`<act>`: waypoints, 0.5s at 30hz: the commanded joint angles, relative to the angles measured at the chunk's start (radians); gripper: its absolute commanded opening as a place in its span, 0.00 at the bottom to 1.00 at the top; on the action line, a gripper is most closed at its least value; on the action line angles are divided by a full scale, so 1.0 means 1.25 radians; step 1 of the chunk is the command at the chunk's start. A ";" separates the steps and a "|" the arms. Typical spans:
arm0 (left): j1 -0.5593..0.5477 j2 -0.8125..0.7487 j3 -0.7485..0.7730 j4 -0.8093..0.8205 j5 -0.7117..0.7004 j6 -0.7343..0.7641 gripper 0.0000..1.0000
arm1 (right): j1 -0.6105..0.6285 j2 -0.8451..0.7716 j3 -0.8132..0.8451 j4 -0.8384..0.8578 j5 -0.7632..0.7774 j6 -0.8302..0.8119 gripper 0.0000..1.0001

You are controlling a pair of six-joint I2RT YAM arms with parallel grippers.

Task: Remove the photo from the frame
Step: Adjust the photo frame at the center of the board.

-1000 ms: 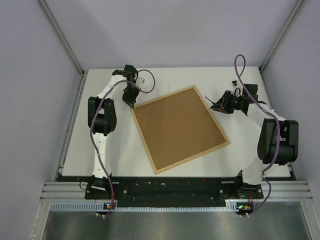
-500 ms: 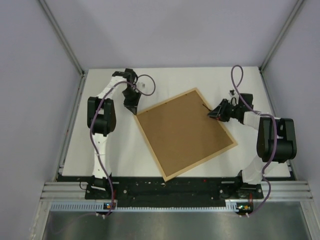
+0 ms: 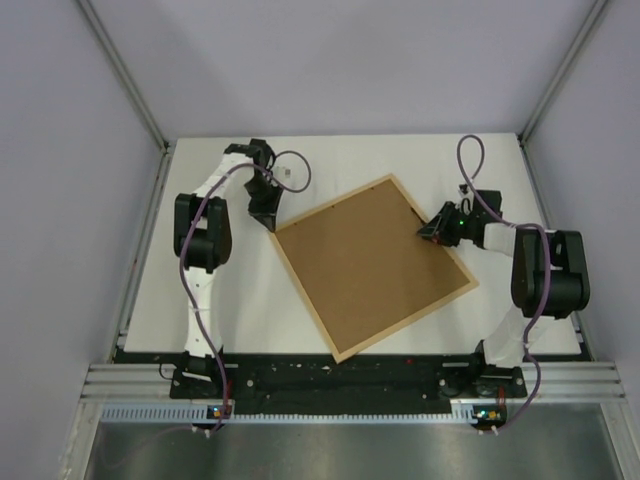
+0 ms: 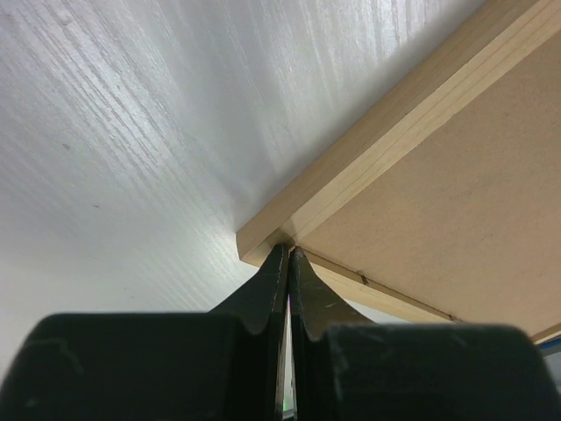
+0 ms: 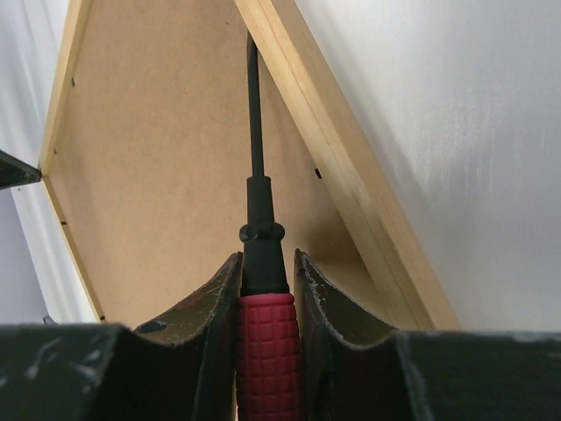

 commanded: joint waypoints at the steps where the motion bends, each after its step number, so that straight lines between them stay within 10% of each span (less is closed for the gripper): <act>1: -0.010 0.004 -0.049 -0.043 0.030 -0.003 0.04 | -0.007 0.042 0.029 -0.008 0.151 -0.015 0.00; 15: -0.057 -0.069 -0.190 -0.073 0.199 0.094 0.02 | 0.024 0.304 0.437 -0.189 0.160 -0.097 0.00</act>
